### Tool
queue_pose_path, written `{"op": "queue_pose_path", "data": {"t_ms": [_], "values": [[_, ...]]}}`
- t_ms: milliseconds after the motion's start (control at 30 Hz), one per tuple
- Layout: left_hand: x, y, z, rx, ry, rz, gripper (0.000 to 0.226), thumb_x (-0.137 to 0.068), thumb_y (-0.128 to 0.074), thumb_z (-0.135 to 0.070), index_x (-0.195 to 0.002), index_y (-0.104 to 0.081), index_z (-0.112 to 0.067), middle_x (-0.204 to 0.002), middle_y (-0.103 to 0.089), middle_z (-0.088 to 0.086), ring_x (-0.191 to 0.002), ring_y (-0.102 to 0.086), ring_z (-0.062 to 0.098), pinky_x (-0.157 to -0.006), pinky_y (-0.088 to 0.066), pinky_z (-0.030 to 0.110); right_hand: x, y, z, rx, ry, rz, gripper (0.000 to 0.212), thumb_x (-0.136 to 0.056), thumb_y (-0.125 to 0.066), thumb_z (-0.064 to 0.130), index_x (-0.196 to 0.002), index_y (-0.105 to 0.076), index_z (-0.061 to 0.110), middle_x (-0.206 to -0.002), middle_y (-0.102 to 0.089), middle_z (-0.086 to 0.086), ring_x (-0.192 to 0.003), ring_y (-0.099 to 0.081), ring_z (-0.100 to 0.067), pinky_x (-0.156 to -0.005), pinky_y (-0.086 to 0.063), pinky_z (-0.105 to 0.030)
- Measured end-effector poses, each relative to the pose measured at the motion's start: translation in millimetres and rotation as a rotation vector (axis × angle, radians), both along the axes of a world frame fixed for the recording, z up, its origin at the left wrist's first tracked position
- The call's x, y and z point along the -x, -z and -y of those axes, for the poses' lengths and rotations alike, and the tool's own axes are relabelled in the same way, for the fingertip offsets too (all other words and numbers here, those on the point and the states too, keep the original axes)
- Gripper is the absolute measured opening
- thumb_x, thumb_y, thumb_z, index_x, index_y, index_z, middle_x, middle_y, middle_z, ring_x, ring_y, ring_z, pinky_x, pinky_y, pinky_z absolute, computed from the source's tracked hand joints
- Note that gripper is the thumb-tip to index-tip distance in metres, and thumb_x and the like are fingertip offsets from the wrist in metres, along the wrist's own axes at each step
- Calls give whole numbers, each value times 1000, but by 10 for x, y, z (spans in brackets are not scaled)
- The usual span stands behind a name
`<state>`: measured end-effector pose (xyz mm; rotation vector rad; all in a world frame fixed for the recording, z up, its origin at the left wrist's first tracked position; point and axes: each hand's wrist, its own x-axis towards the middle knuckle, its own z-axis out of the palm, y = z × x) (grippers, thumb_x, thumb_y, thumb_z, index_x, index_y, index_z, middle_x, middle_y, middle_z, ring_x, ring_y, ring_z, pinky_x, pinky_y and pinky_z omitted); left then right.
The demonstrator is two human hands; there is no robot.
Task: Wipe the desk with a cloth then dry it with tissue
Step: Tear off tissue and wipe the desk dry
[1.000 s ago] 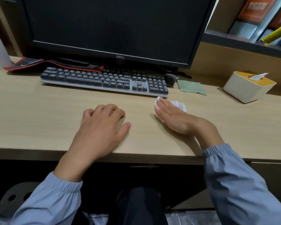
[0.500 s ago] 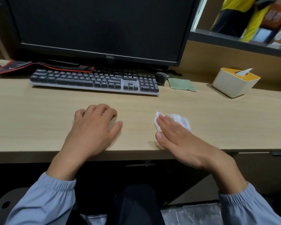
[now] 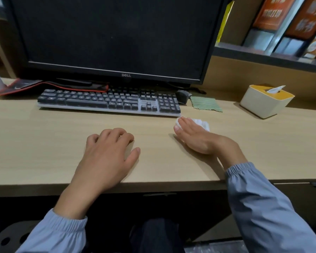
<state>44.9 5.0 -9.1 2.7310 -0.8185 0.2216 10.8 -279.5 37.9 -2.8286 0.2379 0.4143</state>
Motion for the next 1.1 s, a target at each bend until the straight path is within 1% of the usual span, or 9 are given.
{"op": "queue_pose_path", "data": {"t_ms": [133, 200, 300, 467, 600, 700, 867, 1033, 1100], "values": [[-14, 15, -1, -4, -4, 8, 48, -101, -28, -64, -132, -53, -37, -139, -49, -16, -133, -43, 13, -108, -29, 43, 59, 35, -37, 26, 12, 24, 81, -103, -12, 70, -166, 8, 23, -173, 18, 10, -157, 19, -7, -126, 7, -38], [-7, 13, -2, 0, -8, 17, 50, -99, -26, -65, -131, -53, -38, -138, -50, -16, -132, -44, 13, -108, -29, 43, 218, 32, -75, 5, 8, 17, 82, -103, -13, 71, -166, 9, 24, -171, 20, 13, -155, 21, -4, -123, 9, -34], [-15, 18, 2, 4, 3, 17, 53, -96, -24, -66, -129, -55, -37, -137, -51, -16, -132, -44, 14, -107, -29, 43, 535, 31, -131, -30, 6, 22, 81, -103, -16, 70, -165, 10, 26, -168, 22, 20, -151, 24, 3, -118, 13, -24], [-17, 17, 3, 14, -1, 28, 42, -102, -37, -59, -130, -56, -34, -139, -53, -12, -131, -45, 17, -107, -29, 45, 1054, 101, -247, -40, -10, 45, 82, -99, -15, 73, -164, 11, 32, -167, 23, 26, -146, 28, 14, -123, 12, -23], [-12, 16, 12, -18, 2, 28, 45, -102, -36, -58, -132, -57, -32, -140, -53, -8, -131, -46, 20, -106, -31, 47, 1322, 117, -330, -26, -15, 56, 81, -99, -15, 73, -164, 11, 33, -166, 23, 27, -143, 29, 18, -118, 16, -17], [0, 21, 3, -10, -1, 41, 44, -102, -36, -58, -131, -57, -32, -140, -53, -9, -131, -46, 20, -106, -31, 47, 1436, 144, -370, -29, -20, 74, 81, -98, -14, 74, -165, 10, 34, -166, 23, 28, -141, 30, 20, -119, 16, -17], [-11, 39, 5, -21, 1, 41, 44, -103, -33, -60, -132, -55, -34, -140, -52, -11, -132, -45, 17, -108, -31, 46, 1300, 109, -296, -82, 14, 49, 76, -100, -11, 71, -164, 8, 35, -164, 23, 31, -142, 27, 21, -116, 16, -14], [19, 18, 0, -3, -6, 40, 54, -98, -24, -64, -128, -57, -35, -136, -54, -13, -130, -48, 16, -105, -33, 45, 727, 53, -15, -44, 29, -9, 73, -105, -10, 66, -165, 11, 29, -168, 23, 19, -151, 24, 5, -123, 12, -27], [21, 6, 2, -2, -5, 27, 54, -96, -24, -65, -127, -58, -36, -135, -54, -14, -129, -49, 15, -105, -34, 45, 472, 14, 122, -23, 27, -26, 71, -106, -8, 63, -164, 13, 28, -169, 24, 17, -152, 23, 1, -121, 12, -29]]}}
